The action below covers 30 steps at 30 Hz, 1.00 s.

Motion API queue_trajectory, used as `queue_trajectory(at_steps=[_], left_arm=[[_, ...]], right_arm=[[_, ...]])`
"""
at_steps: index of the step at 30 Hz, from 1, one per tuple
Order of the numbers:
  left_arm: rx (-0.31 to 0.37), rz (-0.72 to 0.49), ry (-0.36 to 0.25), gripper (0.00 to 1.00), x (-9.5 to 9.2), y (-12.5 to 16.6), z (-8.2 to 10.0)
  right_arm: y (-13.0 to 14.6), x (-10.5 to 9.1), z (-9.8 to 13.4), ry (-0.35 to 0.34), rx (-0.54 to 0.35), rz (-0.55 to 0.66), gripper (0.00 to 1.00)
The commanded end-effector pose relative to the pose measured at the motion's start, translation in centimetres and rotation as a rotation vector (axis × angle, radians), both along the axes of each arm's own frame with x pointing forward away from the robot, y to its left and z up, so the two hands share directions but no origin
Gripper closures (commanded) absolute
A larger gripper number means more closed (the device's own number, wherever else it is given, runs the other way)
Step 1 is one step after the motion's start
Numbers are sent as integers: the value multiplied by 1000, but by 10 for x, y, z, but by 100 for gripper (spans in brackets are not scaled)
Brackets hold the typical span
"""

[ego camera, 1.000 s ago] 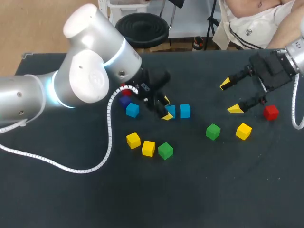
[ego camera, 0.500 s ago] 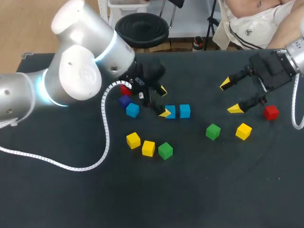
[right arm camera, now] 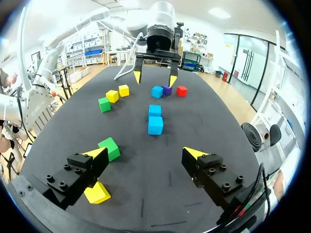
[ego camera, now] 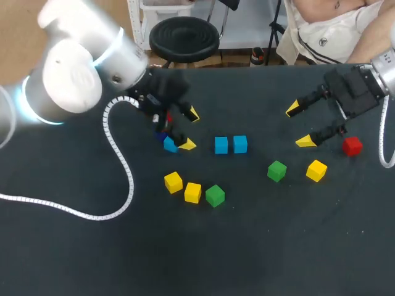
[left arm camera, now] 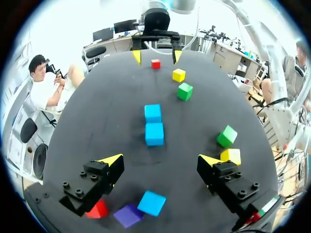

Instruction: Place the blue cubes, place green cubes on the blue cubes, place the yellow cubes on the green cubes, then place the red cubes on the yellow cubes, and place purple cube on the red cubes.

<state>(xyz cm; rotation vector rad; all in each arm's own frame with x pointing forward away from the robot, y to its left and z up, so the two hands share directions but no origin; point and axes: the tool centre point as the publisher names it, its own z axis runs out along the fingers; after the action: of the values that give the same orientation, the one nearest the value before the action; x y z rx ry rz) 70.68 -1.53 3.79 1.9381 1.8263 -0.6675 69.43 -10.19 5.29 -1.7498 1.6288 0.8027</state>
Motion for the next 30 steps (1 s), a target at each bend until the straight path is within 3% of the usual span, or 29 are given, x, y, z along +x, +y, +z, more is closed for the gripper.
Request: queue_trajectory(at_steps=[1,6,23,25,30], left_arm=[[19,-16,32,0,9,6,0],[67,-31,33,0,4,18,0],[66,-31,32,0,2,21,2],[116,-70,-36,0,4,16,2],[160,-35,-40,0,17,31,-9]], right_arm=[[0,0,0,-1,1,0,0],[0,0,0,-1,1,0,0],[0,0,0,-1,1,0,0],[0,0,0,-1,1,0,0],[0,0,0,-1,1,0,0]])
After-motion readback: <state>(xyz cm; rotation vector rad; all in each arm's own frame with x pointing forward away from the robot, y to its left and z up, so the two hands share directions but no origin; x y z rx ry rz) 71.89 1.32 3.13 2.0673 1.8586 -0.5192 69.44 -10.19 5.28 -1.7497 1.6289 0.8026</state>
